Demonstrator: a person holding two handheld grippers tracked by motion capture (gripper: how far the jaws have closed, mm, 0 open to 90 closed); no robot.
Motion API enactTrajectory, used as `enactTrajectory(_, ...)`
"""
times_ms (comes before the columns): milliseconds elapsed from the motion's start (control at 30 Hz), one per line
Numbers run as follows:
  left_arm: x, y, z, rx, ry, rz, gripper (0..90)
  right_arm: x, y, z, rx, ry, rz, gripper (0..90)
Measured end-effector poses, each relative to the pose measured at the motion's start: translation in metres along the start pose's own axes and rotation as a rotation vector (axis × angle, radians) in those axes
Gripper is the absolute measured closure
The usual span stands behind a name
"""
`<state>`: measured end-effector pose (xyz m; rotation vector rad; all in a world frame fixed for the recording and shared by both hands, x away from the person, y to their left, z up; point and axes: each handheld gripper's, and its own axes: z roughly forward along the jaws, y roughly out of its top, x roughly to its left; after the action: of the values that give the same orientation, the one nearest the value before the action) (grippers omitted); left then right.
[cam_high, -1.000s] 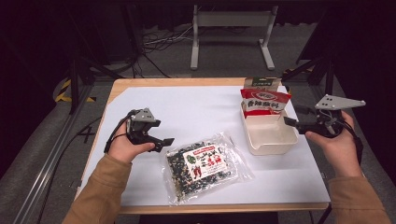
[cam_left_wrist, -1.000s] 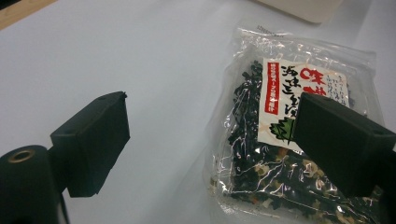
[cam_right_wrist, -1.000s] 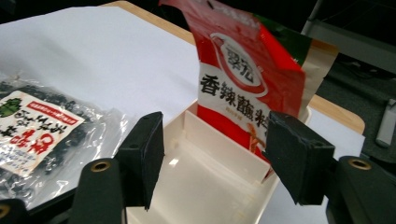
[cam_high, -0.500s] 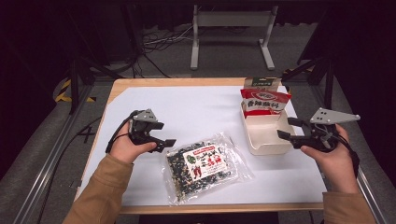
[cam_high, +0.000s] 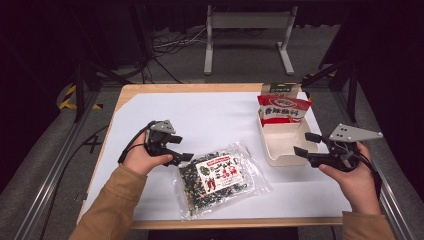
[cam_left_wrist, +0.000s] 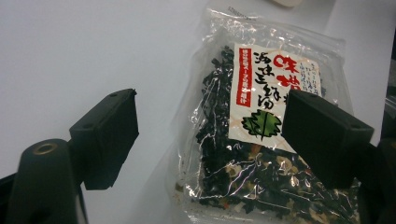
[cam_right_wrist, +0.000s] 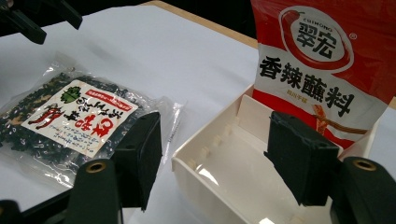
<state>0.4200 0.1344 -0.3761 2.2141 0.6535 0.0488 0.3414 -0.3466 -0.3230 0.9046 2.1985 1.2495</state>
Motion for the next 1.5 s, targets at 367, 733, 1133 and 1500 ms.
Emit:
enactTrajectory(367,0.002,0.001,0.035,0.085,-0.030,-0.023,8.7,0.009,0.000,0.006,0.016,0.006,-0.019,34.7)
enactTrajectory(733,-0.001,0.005,0.067,0.161,-0.097,0.002,7.6,0.014,-0.002,0.006,0.012,0.017,-0.022,34.2)
enactTrajectory(1133,0.001,0.007,0.082,0.230,-0.101,-0.016,12.7,0.016,-0.006,0.002,0.015,0.003,-0.019,33.9)
enactTrajectory(1500,0.002,0.005,0.084,0.259,-0.205,-0.081,30.0,0.018,-0.006,0.002,0.014,0.003,-0.021,33.4)
